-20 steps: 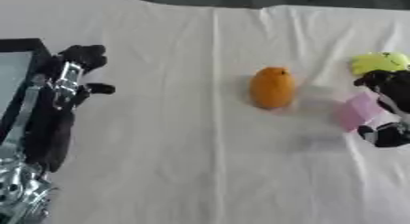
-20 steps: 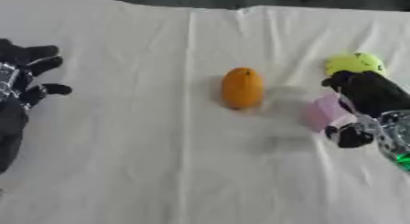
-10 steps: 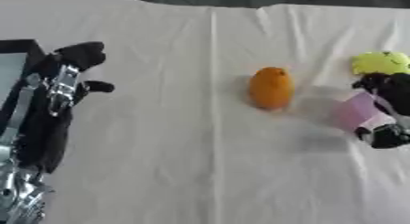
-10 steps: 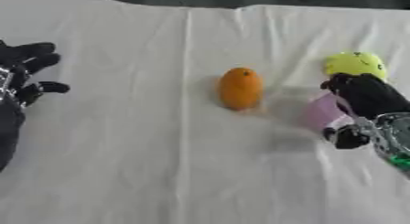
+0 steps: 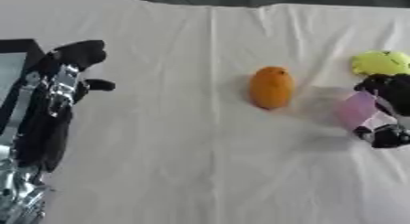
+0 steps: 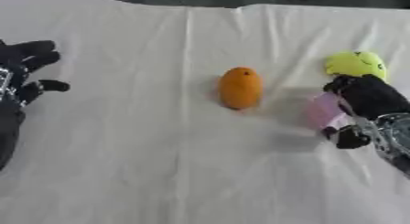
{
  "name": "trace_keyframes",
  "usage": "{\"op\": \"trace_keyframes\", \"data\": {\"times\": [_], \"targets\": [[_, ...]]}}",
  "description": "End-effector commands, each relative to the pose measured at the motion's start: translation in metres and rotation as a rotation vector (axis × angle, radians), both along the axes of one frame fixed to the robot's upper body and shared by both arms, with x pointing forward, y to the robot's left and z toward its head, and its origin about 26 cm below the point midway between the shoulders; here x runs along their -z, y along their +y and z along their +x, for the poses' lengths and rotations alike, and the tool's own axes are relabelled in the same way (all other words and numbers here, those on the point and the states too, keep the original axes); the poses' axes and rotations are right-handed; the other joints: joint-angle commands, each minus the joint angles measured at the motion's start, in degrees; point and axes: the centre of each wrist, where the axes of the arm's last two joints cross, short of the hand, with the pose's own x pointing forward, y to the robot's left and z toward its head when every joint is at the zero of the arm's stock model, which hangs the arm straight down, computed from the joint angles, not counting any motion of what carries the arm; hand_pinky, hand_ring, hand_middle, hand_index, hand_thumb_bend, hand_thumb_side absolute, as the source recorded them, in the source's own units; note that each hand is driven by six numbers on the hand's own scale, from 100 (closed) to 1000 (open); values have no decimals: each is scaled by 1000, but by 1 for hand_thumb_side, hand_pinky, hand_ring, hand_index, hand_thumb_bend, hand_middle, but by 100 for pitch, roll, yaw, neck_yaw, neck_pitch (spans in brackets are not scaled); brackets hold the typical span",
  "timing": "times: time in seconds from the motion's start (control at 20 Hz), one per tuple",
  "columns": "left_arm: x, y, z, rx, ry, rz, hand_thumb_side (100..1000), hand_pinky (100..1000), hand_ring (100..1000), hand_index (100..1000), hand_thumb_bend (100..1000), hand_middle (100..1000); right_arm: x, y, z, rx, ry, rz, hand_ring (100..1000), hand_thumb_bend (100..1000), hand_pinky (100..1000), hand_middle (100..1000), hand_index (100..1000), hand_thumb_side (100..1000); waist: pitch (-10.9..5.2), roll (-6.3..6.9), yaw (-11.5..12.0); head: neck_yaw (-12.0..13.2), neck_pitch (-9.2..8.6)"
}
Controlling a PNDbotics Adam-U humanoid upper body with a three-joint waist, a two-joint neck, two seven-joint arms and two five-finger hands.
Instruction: Pick up the objects with one hand, pass them to the other hand, and then place them into the box on the other side of the table.
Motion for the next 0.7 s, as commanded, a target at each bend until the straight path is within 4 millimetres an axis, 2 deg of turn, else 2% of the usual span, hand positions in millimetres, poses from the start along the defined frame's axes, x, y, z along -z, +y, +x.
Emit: {"op": "trace_keyframes", "data": {"times": [0.05,0.3,0.7], "targets": [[-7,0,-4,10,-30,3,671,646,859,741,100,771,-10,0,-2,-12,-33,-7,866,402,1000,810,822,100,-130,-3,-13,-4,-25],[-7,0,-4,5,-25,4,668,646,859,740,100,772,-11,4,-5,-52,-54,15,834,399,1000,758,752,100,-160,-19,-16,5,0],[-5,1,-4,2,-18,9,663,646,861,740,100,773,-14,8,-9,-80,-78,26,806,397,1000,720,709,100,-249,-58,-40,26,59]]}}
